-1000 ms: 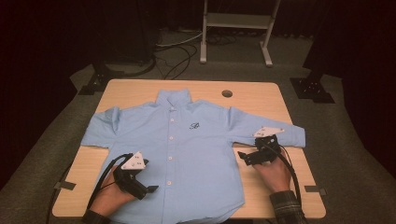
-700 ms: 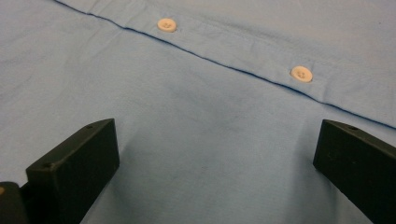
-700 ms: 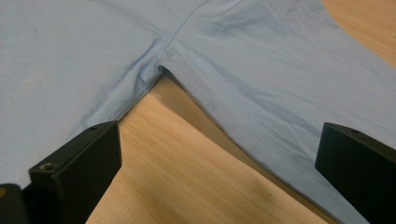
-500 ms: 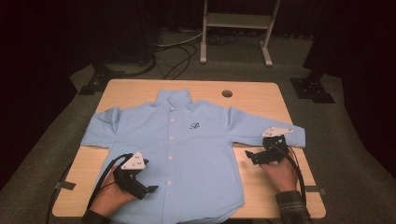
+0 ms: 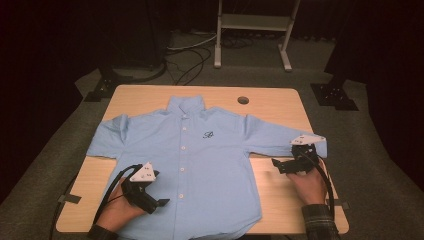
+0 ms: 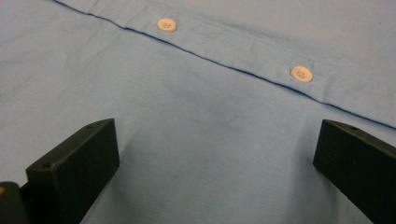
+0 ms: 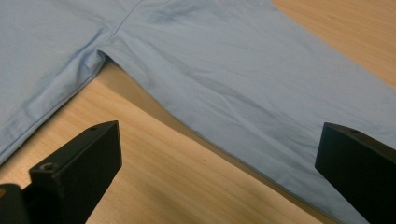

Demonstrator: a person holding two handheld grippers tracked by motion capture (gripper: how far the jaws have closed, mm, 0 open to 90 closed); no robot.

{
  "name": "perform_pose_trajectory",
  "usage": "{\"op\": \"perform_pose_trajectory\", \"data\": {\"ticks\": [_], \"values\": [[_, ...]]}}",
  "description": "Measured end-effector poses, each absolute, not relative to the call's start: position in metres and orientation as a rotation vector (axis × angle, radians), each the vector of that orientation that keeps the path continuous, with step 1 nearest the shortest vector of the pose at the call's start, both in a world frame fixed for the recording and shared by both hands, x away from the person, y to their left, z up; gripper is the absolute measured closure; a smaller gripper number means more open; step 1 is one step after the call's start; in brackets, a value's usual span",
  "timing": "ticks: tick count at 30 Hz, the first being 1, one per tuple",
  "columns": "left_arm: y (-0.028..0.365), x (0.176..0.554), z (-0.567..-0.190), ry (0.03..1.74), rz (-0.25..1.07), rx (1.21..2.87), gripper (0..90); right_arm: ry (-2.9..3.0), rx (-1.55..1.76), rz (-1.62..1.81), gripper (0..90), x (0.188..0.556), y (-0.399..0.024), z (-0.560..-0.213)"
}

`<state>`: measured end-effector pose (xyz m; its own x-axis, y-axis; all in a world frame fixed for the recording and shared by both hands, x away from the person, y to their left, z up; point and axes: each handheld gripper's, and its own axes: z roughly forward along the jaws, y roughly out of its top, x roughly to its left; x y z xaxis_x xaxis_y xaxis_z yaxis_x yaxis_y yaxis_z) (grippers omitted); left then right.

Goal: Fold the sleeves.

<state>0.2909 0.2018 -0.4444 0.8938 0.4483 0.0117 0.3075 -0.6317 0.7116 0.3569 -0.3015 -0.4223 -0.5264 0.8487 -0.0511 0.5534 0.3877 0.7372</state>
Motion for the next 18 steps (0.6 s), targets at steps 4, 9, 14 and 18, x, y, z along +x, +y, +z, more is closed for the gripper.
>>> {"op": "perform_pose_trajectory", "data": {"ticks": [4,9,14,18], "values": [[0.202,0.291,-0.444,0.539,0.241,2.3,0.0,2.213,1.228,0.944,0.4,0.357,-0.309,-0.422],[0.202,0.291,-0.444,0.539,0.241,2.3,0.0,2.192,1.256,0.94,0.4,0.357,-0.319,-0.422],[0.202,0.291,-0.444,0.539,0.241,2.3,0.0,2.157,1.296,0.941,0.4,0.357,-0.334,-0.42],[0.202,0.291,-0.444,0.539,0.241,2.3,0.0,2.133,1.326,0.931,0.5,0.356,-0.345,-0.421]]}}
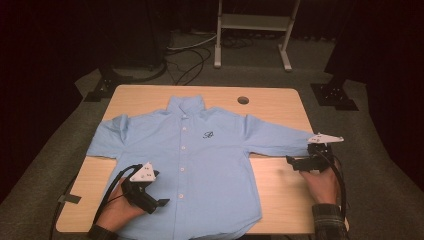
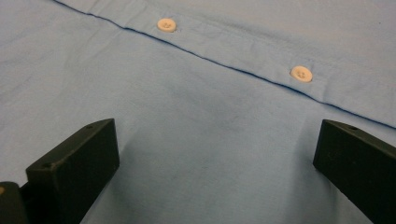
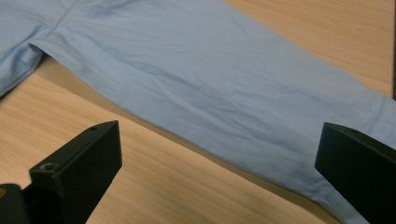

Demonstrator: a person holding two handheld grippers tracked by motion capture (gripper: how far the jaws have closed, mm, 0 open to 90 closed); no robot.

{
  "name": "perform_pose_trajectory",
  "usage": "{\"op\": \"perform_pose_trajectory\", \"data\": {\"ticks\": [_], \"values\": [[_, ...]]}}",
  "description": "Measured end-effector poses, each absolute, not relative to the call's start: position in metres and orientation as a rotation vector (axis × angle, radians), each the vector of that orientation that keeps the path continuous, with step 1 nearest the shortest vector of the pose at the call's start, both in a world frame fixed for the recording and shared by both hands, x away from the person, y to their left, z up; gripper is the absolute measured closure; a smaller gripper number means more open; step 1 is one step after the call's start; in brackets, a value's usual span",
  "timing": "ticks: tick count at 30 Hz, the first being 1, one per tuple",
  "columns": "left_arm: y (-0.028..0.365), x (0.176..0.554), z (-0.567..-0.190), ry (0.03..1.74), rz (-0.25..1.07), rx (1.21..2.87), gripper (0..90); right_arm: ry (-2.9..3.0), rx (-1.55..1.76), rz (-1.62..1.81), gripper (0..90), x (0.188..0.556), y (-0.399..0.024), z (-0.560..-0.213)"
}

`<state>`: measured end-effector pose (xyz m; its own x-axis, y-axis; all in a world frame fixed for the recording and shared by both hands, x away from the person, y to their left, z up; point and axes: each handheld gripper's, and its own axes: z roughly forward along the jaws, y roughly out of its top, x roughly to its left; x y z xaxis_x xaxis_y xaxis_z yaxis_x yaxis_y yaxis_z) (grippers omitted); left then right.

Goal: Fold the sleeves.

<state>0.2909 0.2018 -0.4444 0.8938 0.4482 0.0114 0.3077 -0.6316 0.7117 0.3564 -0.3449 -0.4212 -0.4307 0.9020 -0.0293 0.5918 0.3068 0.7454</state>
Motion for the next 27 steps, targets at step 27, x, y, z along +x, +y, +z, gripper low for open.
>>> {"op": "perform_pose_trajectory", "data": {"ticks": [27], "values": [[0.202,0.291,-0.444,0.539,0.241,2.3,0.0,2.058,1.503,0.88,0.4,0.364,-0.406,-0.434]]}}
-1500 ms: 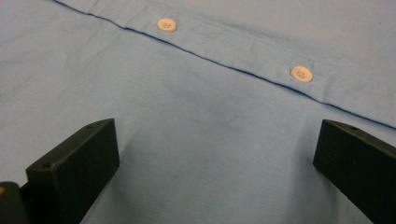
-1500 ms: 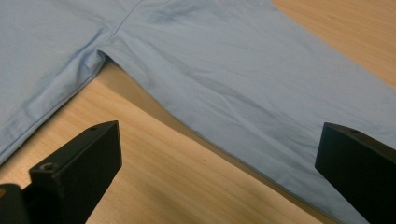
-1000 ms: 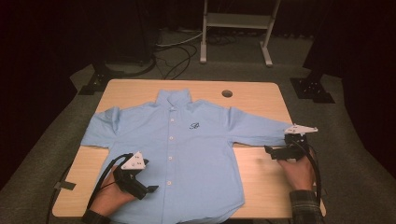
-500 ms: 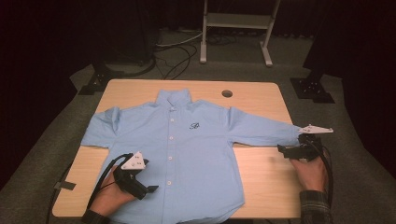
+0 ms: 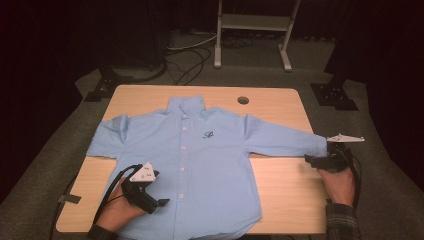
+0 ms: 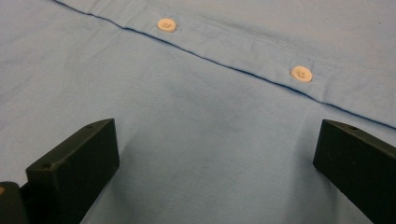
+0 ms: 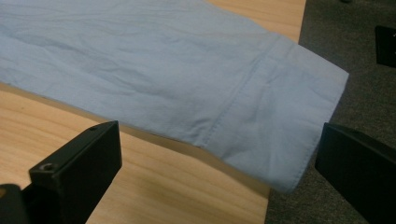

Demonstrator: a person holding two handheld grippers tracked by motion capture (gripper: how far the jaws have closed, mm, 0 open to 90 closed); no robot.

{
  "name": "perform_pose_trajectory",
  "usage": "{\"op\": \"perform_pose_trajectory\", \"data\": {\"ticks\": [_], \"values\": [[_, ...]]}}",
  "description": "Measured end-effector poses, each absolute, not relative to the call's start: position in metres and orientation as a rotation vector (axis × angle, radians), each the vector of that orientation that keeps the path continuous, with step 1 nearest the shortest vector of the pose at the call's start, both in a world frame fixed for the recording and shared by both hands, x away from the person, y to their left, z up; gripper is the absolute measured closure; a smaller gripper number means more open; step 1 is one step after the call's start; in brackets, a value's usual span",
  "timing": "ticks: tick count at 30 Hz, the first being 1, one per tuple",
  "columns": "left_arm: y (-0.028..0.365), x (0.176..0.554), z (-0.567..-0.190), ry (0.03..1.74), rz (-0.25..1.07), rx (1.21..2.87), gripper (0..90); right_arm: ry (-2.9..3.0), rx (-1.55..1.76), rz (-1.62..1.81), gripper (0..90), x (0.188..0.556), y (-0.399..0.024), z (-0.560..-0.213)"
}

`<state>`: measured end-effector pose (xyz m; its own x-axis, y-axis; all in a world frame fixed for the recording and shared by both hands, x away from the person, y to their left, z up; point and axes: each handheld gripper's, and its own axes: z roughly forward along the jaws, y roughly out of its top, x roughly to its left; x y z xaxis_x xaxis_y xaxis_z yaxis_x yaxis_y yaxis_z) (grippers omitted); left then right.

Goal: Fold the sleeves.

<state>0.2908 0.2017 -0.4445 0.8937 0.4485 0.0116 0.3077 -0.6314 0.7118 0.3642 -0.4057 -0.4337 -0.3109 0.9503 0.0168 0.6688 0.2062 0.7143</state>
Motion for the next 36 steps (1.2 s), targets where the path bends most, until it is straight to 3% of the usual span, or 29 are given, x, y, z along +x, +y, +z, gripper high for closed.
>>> {"op": "perform_pose_trajectory", "data": {"ticks": [13,16,36], "values": [[0.202,0.291,-0.444,0.539,0.241,2.3,0.0,2.075,1.564,0.917,0.6,0.373,-0.418,-0.444],[0.202,0.291,-0.444,0.539,0.241,2.3,0.0,2.09,1.562,0.954,7.0,0.373,-0.417,-0.442],[0.202,0.291,-0.444,0.539,0.241,2.3,0.0,2.075,1.427,0.84,83.8,0.363,-0.407,-0.43]]}}
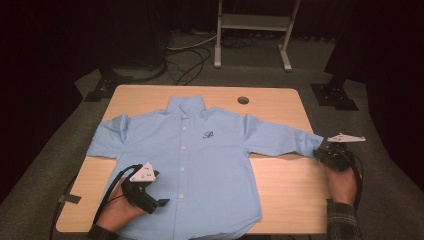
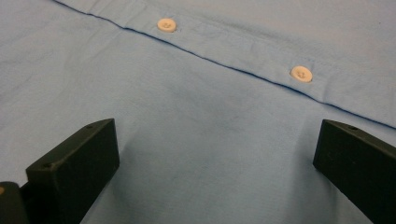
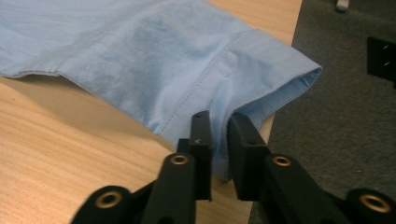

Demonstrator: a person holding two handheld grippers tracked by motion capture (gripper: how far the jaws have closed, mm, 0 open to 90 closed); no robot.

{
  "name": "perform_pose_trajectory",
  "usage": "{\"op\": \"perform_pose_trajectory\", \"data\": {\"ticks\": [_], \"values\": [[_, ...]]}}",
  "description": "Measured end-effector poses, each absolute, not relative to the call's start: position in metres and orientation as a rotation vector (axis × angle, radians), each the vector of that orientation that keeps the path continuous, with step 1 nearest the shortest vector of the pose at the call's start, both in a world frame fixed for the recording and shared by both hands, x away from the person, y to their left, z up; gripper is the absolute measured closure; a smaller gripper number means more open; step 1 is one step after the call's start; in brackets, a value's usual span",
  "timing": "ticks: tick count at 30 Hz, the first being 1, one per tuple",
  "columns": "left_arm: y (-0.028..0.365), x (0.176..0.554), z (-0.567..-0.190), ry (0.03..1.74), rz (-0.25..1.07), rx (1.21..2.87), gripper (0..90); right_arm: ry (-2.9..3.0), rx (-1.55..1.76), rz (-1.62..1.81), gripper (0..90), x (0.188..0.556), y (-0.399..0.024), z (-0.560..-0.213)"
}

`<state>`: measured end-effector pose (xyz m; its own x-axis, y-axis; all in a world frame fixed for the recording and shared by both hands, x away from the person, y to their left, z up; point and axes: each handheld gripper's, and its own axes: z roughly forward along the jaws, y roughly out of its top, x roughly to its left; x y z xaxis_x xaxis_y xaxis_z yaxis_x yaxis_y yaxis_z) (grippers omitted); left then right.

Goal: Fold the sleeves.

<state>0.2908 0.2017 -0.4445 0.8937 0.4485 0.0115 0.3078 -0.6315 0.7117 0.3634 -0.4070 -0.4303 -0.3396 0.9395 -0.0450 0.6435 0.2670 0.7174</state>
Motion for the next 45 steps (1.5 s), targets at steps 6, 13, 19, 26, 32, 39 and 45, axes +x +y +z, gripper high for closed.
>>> {"op": "perform_pose_trajectory", "data": {"ticks": [6,13,19,26,32,39,45], "values": [[0.202,0.291,-0.444,0.539,0.241,2.3,0.0,2.073,1.4,0.81,89.0,0.362,-0.402,-0.429],[0.202,0.291,-0.444,0.539,0.241,2.301,0.0,2.066,1.36,0.824,89.3,0.36,-0.396,-0.422],[0.202,0.291,-0.444,0.539,0.241,2.3,0.0,2.082,1.319,0.837,89.4,0.361,-0.384,-0.416],[0.202,0.291,-0.444,0.539,0.241,2.3,0.0,2.097,1.263,0.851,89.4,0.361,-0.369,-0.41],[0.202,0.291,-0.444,0.539,0.242,2.3,0.0,2.113,1.229,0.879,89.4,0.362,-0.357,-0.405],[0.202,0.291,-0.444,0.539,0.242,2.3,0.0,2.134,1.191,0.906,89.4,0.366,-0.341,-0.402],[0.202,0.291,-0.444,0.539,0.242,2.3,0.0,2.152,1.171,0.926,89.4,0.369,-0.328,-0.4]]}}
